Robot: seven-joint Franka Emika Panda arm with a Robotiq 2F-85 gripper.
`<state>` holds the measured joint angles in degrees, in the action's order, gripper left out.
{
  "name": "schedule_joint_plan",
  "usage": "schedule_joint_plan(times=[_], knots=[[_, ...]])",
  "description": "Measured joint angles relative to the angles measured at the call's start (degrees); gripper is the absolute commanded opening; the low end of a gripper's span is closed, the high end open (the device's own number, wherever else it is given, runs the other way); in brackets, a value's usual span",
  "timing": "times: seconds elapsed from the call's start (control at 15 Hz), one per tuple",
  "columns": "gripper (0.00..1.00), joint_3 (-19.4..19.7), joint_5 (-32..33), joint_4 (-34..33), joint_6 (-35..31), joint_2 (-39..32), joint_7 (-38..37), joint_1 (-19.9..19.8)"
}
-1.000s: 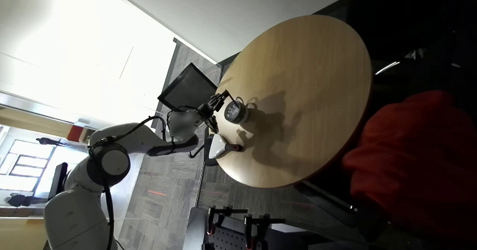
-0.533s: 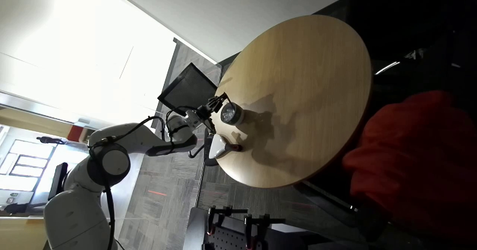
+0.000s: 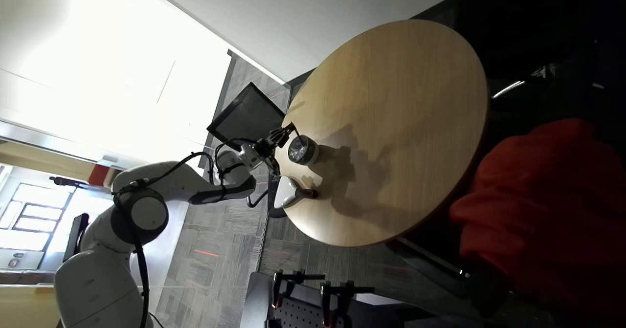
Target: Use the pen to stir the contents in the cup
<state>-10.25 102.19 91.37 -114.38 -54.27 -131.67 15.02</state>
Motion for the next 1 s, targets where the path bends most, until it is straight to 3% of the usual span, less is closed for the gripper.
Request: schedule_joint_plan(times=[0.67, 1.0], knots=[[0.04, -0.1, -7.7, 1.5, 0.0, 2.1, 12.6, -0.1], [0.04, 0.5, -7.9, 1.6, 3.6, 2.1, 13.1, 0.9]])
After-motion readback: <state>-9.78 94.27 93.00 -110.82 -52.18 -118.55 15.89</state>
